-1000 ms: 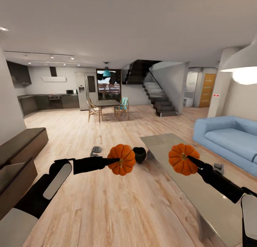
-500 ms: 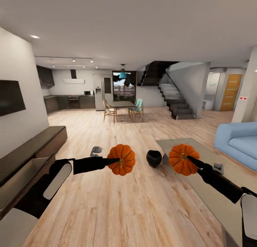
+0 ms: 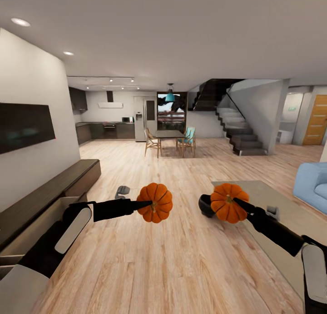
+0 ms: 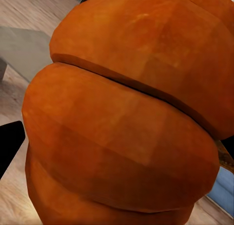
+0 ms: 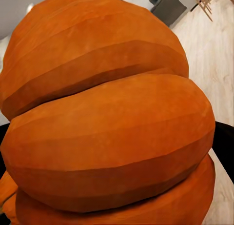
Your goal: Place each of the two pumpkins and all three candles from the living room inside a cabinet in the living room (use any cabinet), then make sure every cabinet is closed, and position the cauldron so it is next to a table in the living room.
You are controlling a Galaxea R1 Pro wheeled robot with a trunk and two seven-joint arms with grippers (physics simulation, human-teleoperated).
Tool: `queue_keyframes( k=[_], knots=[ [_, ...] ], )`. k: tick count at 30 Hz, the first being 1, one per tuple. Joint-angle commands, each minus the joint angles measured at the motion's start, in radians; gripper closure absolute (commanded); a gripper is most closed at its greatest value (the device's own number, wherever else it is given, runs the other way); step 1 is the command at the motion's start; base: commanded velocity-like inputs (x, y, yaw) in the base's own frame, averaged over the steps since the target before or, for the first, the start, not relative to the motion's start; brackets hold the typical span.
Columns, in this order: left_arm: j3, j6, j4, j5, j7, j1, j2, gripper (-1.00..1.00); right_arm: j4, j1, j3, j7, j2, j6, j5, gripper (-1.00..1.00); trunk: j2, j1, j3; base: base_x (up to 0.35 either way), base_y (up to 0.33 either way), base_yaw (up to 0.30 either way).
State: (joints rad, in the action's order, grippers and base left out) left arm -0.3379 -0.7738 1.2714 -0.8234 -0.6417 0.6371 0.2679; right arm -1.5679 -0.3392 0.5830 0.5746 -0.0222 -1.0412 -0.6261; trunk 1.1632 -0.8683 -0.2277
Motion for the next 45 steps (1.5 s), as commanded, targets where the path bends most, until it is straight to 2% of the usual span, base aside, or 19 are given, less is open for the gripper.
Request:
queue_keyframes(
  k=[1,29,38,45],
  knots=[
    [-0.001,-0.005,0.000,-0.005,0.002,0.001,0.001,1.00,0.000,-0.001,0.000,0.011,0.000,-0.006,0.003,1.00,-0.006,0.004,0.002,0.000,0.000,0.029],
    [-0.001,-0.005,-0.004,-0.005,0.001,0.001,0.001,1.00,0.000,-0.001,-0.011,0.010,-0.001,-0.006,0.003,1.00,-0.202,0.111,0.076,0.000,0.000,0.002],
    [-0.001,-0.006,-0.006,-0.006,0.002,0.001,0.002,1.00,0.000,-0.001,-0.010,0.010,0.001,-0.006,0.003,1.00,-0.202,0.111,0.071,0.000,0.000,0.000],
    [-0.001,-0.005,-0.007,-0.004,0.006,0.001,0.001,1.00,0.000,-0.001,-0.009,0.010,-0.002,-0.006,0.003,1.00,-0.202,0.111,0.068,0.208,0.091,0.000]
  ],
)
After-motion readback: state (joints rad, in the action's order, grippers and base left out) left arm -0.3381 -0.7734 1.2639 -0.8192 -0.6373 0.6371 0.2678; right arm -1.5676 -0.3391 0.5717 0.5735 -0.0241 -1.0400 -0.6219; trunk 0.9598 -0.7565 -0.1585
